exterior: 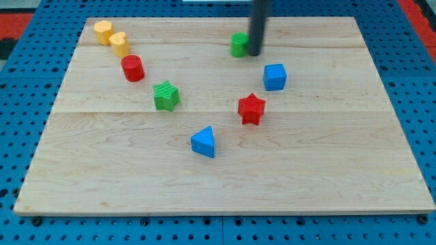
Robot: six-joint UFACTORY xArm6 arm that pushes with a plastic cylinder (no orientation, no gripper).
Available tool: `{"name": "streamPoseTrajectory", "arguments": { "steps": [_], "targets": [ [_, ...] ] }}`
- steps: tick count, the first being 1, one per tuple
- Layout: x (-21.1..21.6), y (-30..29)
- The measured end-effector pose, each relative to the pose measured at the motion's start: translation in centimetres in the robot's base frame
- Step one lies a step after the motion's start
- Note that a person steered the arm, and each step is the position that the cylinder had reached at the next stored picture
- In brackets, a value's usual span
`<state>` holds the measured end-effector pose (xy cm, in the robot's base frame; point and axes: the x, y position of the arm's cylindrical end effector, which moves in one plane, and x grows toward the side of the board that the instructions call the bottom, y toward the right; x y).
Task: Push the green circle closer to the green star
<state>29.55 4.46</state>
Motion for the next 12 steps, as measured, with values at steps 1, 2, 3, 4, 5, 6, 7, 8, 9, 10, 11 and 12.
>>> {"name": "streamPoseTrajectory", "arguments": {
  "steps": [1, 2, 3, 4, 5, 6, 7, 8, 9, 10, 11, 12],
  "targets": [
    [-1.3, 3.1],
    [-4.7, 1.1],
    [-0.2, -3.1],
    [5.5, -6.5],
    [2.9, -5.6],
    [-1.9, -6.6],
    [-1.7, -9.4],
    [-3.2, -8.7],
    [-3.9, -8.9],
    [-3.7, -11.4],
    [-1.9, -12.2],
    [-0.3, -10.9]
  ]
}}
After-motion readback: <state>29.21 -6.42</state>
